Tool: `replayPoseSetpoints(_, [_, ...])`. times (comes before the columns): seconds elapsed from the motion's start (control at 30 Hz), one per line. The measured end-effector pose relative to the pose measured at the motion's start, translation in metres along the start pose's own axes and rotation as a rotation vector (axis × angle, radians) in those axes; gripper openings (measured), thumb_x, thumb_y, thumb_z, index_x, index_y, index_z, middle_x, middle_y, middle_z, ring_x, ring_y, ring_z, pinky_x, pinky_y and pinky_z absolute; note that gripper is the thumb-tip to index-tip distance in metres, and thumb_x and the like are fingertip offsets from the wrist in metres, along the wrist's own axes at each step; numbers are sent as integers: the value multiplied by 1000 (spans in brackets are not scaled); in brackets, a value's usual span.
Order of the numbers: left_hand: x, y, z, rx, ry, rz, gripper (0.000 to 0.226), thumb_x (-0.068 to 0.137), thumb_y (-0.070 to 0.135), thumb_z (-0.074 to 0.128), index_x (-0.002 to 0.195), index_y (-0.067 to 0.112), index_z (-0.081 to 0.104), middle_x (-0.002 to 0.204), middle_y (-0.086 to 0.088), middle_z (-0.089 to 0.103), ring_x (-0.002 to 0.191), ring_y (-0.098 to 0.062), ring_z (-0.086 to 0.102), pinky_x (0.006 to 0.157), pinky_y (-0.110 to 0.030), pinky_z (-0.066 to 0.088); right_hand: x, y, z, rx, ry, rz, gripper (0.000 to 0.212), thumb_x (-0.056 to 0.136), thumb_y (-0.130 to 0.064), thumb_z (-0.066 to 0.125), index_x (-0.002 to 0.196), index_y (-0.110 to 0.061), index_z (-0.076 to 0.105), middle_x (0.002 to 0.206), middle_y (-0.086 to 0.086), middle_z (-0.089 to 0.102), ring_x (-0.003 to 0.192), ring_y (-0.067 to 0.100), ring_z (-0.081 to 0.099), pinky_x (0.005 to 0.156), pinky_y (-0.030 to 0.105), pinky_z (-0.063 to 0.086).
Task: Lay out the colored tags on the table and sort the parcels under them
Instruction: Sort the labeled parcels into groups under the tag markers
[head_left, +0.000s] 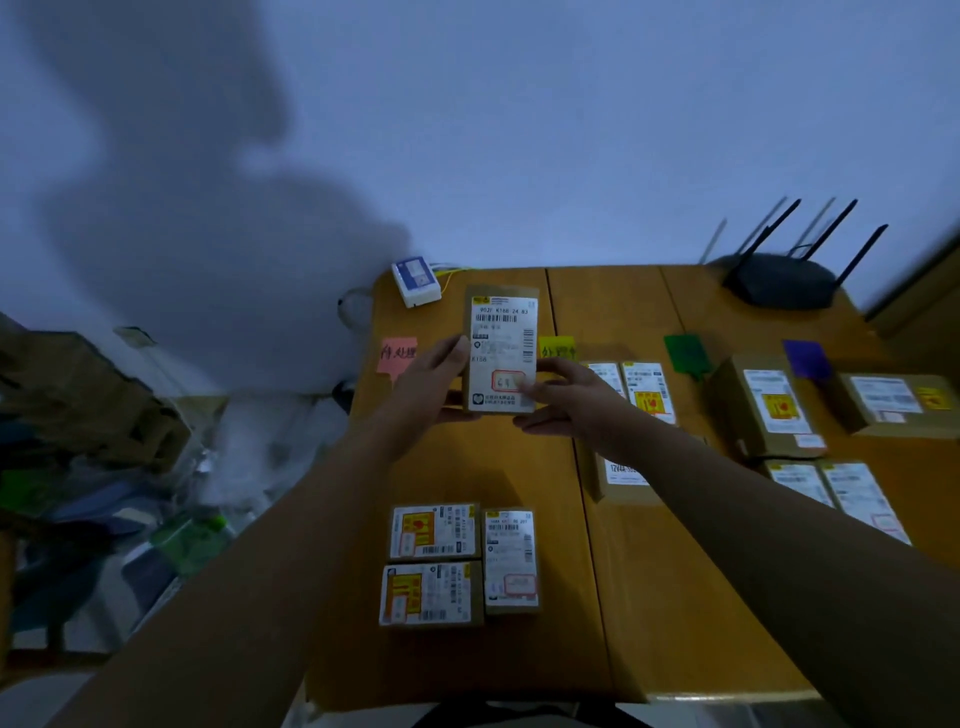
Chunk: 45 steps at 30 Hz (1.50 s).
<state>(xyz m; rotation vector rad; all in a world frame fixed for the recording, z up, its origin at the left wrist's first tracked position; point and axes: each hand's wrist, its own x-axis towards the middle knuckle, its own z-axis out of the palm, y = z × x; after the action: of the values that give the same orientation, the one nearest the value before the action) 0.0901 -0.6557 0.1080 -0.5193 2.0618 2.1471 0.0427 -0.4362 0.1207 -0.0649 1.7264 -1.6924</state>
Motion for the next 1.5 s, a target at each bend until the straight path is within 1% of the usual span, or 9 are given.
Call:
replayPoseSetpoints(0.23, [3,7,29,19,-45,17,42,100,55,55,134,34,62,112,4,76,93,-22,79,77,-45,65,-10,0,-23,-7,60,-20,52,93,-28,76,139,-15,55,120,20,74,104,39,76,97,52,60])
replayPoseSetpoints(0.47, [3,3,93,-37,-92,-14,19,97,42,66,114,50,63,104,6,79,94,-24,79,77,-42,64,-30,17,-87,10,92,-14,48,92,-33,77,134,-17,60,117,18,76,103,40,76,95,50,61])
replayPoseSetpoints(0.7, [-7,-5,210,54,-31,-35,44,106,37,52,149,29,51,117,-3,73,102,-26,74,82,-38,64,-64,32,-194,-105,64,-35,45,89,-43,78,126,-24,63,114,9,78,100,32,78,86,40,65])
replayPoseSetpoints(0.8, [-12,-5,268,83,11,-37,41,107,36,50,147,25,53,115,-2,73,97,-22,74,74,-31,64,-84,42,-245,-144,57,-35,47,89,-48,76,126,-25,60,112,7,77,91,23,80,75,31,65])
replayPoseSetpoints(0.93, [-10,-10,346,78,56,-34,32,108,30,51,138,25,59,105,4,75,87,-16,76,72,-29,63,-109,57,-315,-162,88,-32,54,88,-52,75,130,-22,60,114,7,77,86,20,79,83,38,65])
replayPoseSetpoints(1.07, [2,-26,421,142,60,-38,30,107,30,53,135,24,62,100,7,75,92,-17,74,84,-37,62,-136,77,-382,-131,145,12,55,87,-52,77,129,-20,62,110,6,79,85,19,77,86,41,65])
replayPoseSetpoints(1.23, [20,-51,500,156,-35,-90,23,105,33,56,126,33,63,94,14,77,88,-12,77,71,-31,63,-171,103,-451,-97,269,52,46,89,-52,74,125,-25,66,109,2,78,77,12,75,73,30,64])
replayPoseSetpoints(1.3, [28,-61,529,199,-94,-104,21,105,33,56,125,33,63,102,9,77,96,-19,76,80,-39,63,-187,113,-473,-83,329,96,39,92,-52,72,121,-28,67,107,-1,77,73,9,74,68,27,61])
replayPoseSetpoints(1.5, [40,-78,611,327,-275,-146,36,106,33,53,137,15,61,120,-8,71,87,-21,71,82,-45,59,-232,137,-521,-22,547,225,39,97,-54,63,117,-21,69,104,1,73,74,16,69,77,35,60])
